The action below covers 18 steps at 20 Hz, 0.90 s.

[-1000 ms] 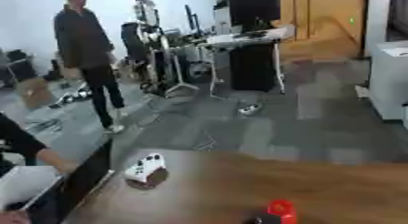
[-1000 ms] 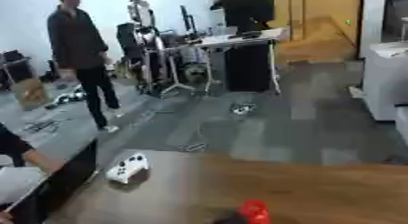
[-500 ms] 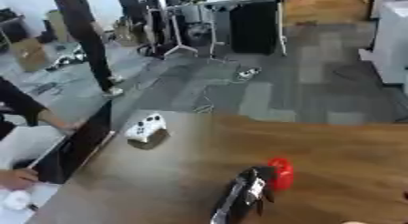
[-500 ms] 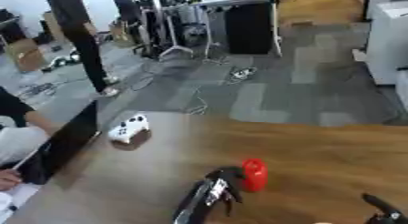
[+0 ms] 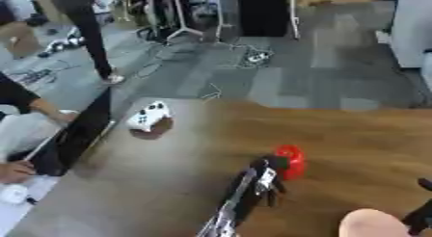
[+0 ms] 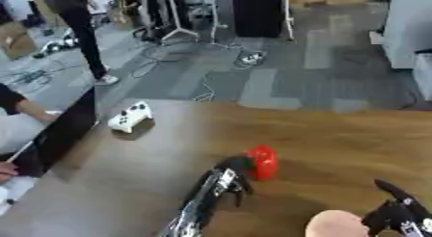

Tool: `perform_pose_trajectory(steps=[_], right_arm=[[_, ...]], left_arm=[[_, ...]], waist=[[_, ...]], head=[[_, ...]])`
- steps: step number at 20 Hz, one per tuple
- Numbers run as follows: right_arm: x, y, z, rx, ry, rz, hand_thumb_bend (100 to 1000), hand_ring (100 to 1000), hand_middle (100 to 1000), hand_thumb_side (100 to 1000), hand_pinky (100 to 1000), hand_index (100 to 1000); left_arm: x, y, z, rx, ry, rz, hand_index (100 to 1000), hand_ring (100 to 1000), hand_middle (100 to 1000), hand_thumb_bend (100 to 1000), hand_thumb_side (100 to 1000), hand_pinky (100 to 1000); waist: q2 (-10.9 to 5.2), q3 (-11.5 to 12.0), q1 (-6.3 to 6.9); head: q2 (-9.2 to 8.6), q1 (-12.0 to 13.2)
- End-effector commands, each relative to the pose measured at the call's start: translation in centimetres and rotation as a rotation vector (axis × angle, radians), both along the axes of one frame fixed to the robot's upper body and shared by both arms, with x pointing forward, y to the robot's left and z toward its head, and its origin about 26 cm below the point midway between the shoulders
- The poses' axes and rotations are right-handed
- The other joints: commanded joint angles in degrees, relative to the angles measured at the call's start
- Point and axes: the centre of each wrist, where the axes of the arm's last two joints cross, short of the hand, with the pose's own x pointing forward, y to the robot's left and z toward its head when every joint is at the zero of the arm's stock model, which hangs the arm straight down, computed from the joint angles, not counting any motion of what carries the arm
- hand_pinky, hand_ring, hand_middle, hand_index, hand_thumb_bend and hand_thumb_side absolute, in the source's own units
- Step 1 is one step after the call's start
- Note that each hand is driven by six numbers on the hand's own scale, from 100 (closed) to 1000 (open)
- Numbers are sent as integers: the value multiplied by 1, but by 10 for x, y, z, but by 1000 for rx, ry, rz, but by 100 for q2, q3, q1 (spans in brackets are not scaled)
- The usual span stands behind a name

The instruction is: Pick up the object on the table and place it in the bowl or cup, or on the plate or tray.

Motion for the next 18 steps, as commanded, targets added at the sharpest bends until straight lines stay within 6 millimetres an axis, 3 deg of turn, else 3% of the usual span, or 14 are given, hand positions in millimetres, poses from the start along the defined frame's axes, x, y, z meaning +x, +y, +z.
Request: perform_pose_trajectory(steps=[1, 10, 18], right_arm=[[0, 1, 6, -7, -26, 7, 100, 571, 467, 922, 489, 950], [-1, 1, 6, -15, -31, 19, 100, 571, 468, 918, 484, 950], [-1, 1, 6, -24, -32, 29, 100, 571, 468, 918, 485, 950]], left_arm=[[1, 1, 8, -6, -30, -11, 803, 469, 673, 210, 970, 220], [8, 4, 13, -23, -57, 7, 801, 470, 679, 223, 939, 208], [25, 16, 21, -30, -91, 138, 842, 504, 717, 259, 897, 231]], waist=[[-49, -12, -53], [-59, -76, -68], [-61, -126, -63]], head=[[61, -88], [176, -231], [285, 44]])
